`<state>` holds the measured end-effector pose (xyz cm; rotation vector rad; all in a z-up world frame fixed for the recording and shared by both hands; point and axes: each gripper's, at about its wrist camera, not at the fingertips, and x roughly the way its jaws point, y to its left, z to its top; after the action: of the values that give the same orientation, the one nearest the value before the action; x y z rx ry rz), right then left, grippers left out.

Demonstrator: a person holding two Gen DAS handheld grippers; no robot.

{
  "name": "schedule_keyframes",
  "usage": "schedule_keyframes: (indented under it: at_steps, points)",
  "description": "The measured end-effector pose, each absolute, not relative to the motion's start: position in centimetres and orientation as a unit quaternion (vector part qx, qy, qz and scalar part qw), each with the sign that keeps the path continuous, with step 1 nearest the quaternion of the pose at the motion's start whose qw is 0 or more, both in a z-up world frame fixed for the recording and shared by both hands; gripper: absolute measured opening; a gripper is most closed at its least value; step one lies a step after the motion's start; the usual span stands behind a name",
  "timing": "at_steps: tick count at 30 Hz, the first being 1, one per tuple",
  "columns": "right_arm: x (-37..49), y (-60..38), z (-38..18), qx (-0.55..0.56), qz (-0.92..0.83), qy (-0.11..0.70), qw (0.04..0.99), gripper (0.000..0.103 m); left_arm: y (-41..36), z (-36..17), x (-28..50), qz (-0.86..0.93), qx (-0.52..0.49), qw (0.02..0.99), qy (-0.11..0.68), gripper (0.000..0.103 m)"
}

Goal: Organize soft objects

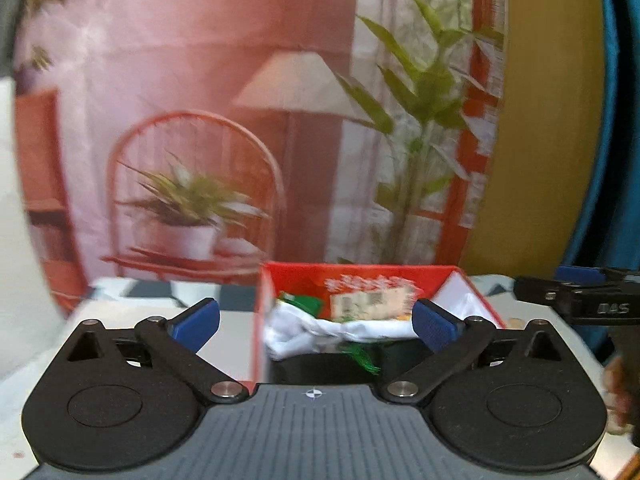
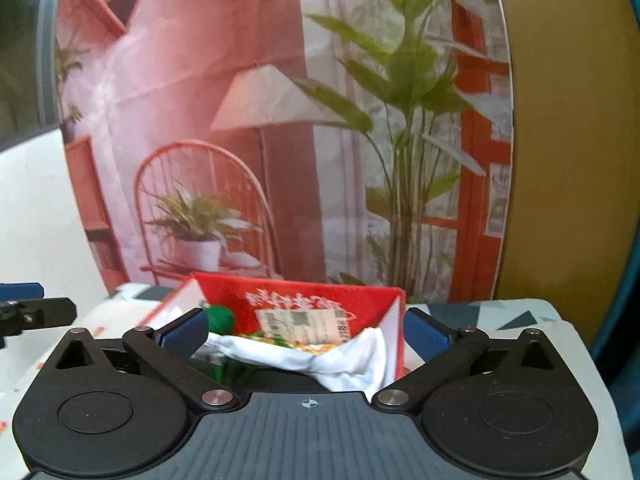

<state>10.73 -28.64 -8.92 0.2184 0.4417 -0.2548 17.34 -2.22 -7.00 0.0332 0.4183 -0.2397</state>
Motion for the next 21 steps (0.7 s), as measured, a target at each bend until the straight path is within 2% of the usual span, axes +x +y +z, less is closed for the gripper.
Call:
schedule_keyframes:
  at_steps: [9, 21]
  points:
    - [6.2, -25.2, -4.4, 0.109, -0.12, 0.202, 0.966, 0.103, -1.9, -1.9, 10.4, -0.121, 0.014, 0.979, 0.166, 0.103]
    - [-2.9, -18.9, 4.1, 0.055, -0.146, 0.124, 0.98, 0.103, -0.7, 4.1, 0.8, -0.089, 0.022, 0.988, 0.124, 0.103]
